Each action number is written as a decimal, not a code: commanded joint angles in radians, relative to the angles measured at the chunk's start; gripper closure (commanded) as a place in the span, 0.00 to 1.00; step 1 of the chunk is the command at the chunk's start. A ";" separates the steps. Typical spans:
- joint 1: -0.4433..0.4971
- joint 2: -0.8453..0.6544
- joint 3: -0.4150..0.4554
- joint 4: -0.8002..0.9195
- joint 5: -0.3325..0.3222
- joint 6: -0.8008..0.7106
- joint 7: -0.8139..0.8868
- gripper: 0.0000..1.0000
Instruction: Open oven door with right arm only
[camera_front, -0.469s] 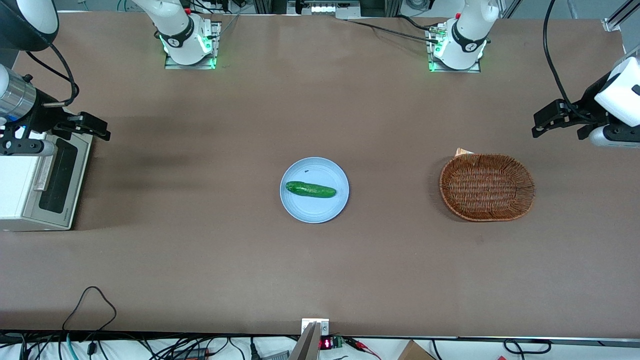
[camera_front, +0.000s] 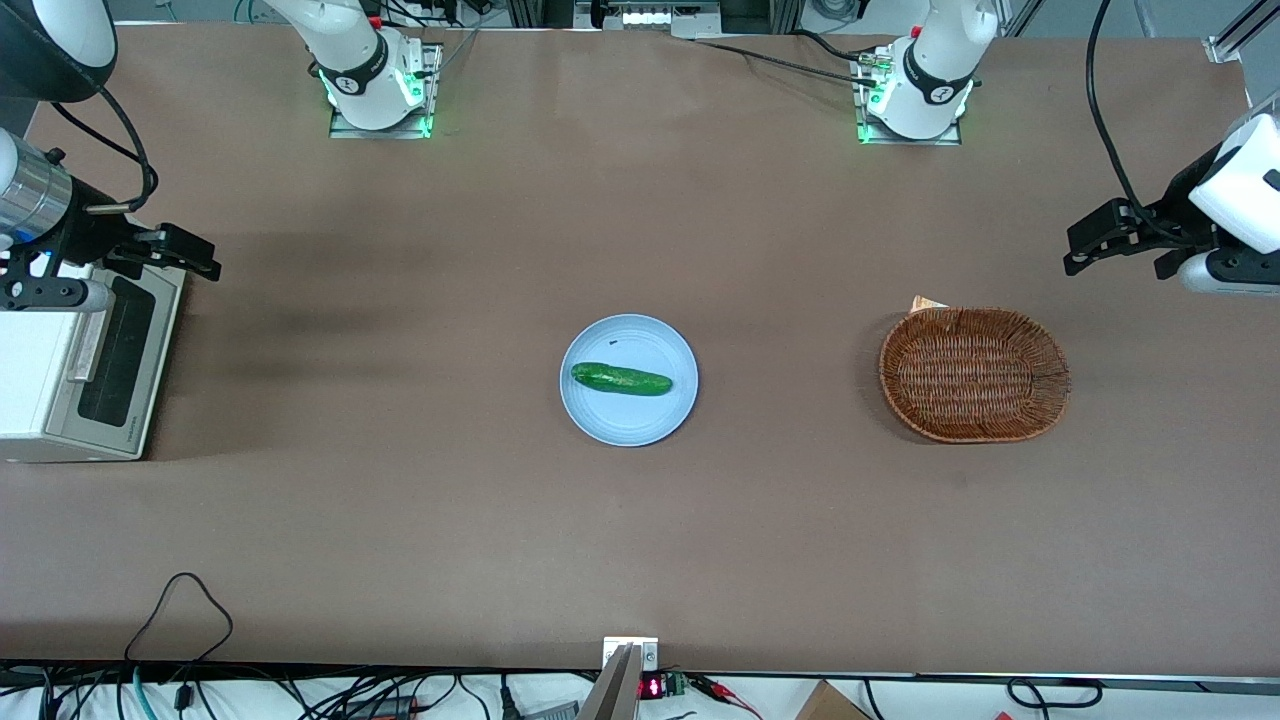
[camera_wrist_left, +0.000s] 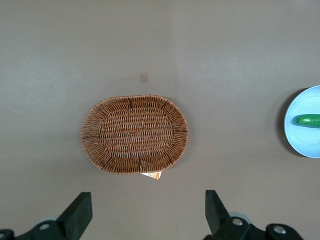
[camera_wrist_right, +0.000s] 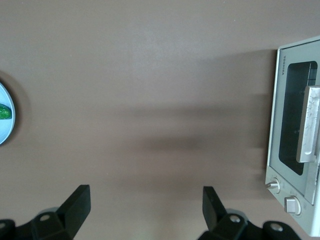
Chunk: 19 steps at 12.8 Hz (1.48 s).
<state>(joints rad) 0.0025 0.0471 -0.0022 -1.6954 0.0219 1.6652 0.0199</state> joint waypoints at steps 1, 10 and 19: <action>-0.010 0.010 0.005 0.025 -0.005 -0.021 -0.017 0.01; -0.007 0.008 0.007 0.025 -0.005 -0.022 -0.015 0.01; -0.007 0.004 0.007 0.023 0.000 -0.062 -0.032 0.01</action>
<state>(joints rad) 0.0023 0.0471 -0.0018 -1.6934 0.0219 1.6414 0.0165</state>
